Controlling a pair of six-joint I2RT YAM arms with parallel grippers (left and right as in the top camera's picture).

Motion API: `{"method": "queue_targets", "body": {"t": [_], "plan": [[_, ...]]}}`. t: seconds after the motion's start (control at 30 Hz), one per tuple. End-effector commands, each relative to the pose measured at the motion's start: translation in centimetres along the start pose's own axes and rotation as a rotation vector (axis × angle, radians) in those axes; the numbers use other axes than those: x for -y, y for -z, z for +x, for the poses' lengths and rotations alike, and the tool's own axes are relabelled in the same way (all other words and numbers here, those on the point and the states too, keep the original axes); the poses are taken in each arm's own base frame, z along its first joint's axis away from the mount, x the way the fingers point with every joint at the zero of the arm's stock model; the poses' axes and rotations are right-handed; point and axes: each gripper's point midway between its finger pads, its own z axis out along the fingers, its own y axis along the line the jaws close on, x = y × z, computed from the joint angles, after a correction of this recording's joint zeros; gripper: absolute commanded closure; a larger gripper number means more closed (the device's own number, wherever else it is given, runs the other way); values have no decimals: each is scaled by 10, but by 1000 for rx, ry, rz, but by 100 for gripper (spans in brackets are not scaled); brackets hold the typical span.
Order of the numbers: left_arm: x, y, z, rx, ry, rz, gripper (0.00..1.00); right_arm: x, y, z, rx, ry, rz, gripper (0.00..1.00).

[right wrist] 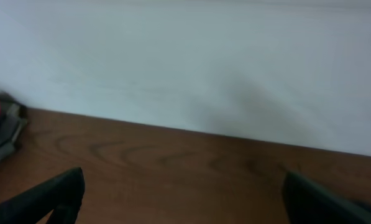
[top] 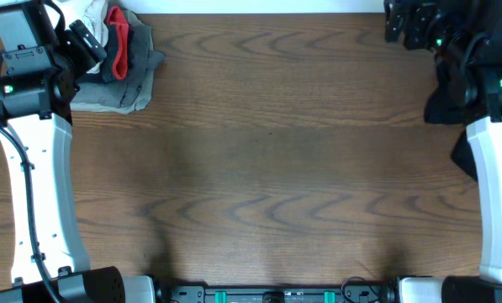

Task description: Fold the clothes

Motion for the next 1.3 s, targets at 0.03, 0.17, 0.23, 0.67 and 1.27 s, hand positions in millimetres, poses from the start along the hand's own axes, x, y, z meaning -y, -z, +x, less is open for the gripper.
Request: {"method": "queue_targets", "body": {"t": [0.03,0.17,0.23,0.67,1.27], "plan": [[-1,3,-2,7,15,0,2,-11,19,21,60,41,-13,1],[-1,3,-2,7,15,0,2,-16,38,51,145,54,-31,1],[-1,3,-2,7,15,-1,2,-16,47,69,168,58,-30,1],[-1,3,-2,7,15,0,2,-30,64,177,230,54,-112,1],[-1,3,-2,7,15,0,2,-23,99,263,359,69,-55,1]]}}
